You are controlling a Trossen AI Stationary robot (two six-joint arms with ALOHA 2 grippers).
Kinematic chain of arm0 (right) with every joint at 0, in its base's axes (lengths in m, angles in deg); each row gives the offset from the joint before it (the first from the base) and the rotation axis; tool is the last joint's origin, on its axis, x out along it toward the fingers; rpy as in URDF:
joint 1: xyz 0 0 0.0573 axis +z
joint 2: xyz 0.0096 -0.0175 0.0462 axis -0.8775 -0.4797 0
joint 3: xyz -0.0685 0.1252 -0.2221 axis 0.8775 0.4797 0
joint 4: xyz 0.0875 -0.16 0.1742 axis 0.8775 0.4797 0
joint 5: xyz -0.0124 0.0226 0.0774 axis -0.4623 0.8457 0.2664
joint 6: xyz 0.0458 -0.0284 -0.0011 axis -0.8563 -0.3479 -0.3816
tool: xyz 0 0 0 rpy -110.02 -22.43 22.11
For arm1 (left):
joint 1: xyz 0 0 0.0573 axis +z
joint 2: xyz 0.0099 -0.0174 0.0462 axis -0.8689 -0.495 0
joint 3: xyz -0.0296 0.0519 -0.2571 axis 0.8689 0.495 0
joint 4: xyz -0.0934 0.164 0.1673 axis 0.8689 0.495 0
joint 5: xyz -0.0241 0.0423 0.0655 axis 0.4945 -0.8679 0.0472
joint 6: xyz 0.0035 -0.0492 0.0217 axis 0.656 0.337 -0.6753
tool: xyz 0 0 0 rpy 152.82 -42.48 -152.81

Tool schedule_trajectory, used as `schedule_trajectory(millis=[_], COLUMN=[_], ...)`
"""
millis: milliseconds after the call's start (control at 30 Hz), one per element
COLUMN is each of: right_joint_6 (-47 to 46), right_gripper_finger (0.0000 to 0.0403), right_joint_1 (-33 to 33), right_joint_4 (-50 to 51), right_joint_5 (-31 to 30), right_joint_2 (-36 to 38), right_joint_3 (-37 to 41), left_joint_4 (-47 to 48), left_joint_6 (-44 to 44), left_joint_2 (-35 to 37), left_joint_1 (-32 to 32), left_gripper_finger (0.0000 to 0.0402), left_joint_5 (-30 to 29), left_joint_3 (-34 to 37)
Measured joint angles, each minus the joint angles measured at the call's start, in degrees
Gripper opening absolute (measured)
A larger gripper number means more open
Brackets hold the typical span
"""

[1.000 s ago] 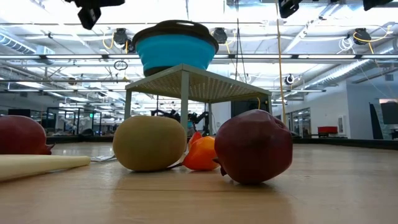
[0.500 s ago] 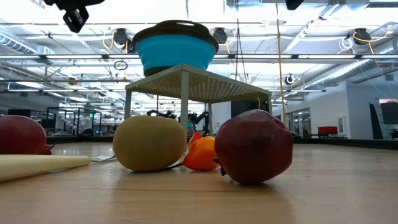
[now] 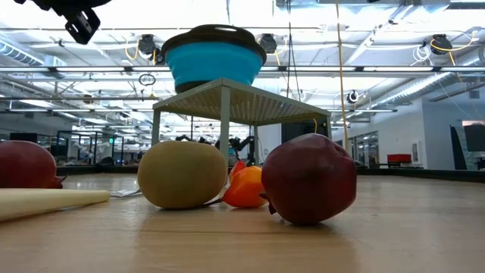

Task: Pick & Place Fruit
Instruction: Put the kiwi into the blue strainer bowl

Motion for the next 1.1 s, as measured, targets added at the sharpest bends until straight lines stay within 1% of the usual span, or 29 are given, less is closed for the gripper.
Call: schedule_trajectory(millis=[167,267,333,467,667,800,967,1100], right_joint_6=[-10.01,-15.79,-19.39,-25.68,-34.4,-39.91,-47.22,-53.2], right_gripper_finger=[0.0,0.0,0.0,0.0,0.0,0.0,0.0,0.0], right_joint_1=[2.05,3.08,3.41,4.28,5.61,6.46,6.52,6.52], right_joint_4=[9.54,14.18,15.45,17.15,17.87,18.99,21.66,25.54], right_joint_5=[0.1,0.18,0.35,0.42,0.47,0.98,4.94,7.65], right_joint_2=[-4.73,-7.25,-8.96,-11.3,-13.94,-14.81,-15.14,-15.18], right_joint_3=[-6.41,-9.71,-11.7,-14.49,-16.51,-17.0,-17.01,-17.04], left_joint_4=[-0.05,-0.04,0.0,1.65,3.97,4.98,5.78,5.47], left_joint_6=[-1.37,-3.3,-4.27,-5.07,-5.85,-6.21,-6.64,-6.02], left_joint_2=[-0.02,0.26,0.78,1.98,4.04,5.22,6.69,8.53], left_joint_1=[-2.02,-3.29,-4.08,-5.6,-7.58,-8.69,-9.64,-9.99], left_gripper_finger=[0.0011,0.0005,0.0002,0.001,0.0002,0.0011,0.0002,0.0011], left_joint_5=[-0.02,0.02,0.0,0.0,-0.01,-0.03,-0.04,-0.04], left_joint_3=[0.0,0.0,0.0,0.0,0.0,0.0,0.43,2.9])
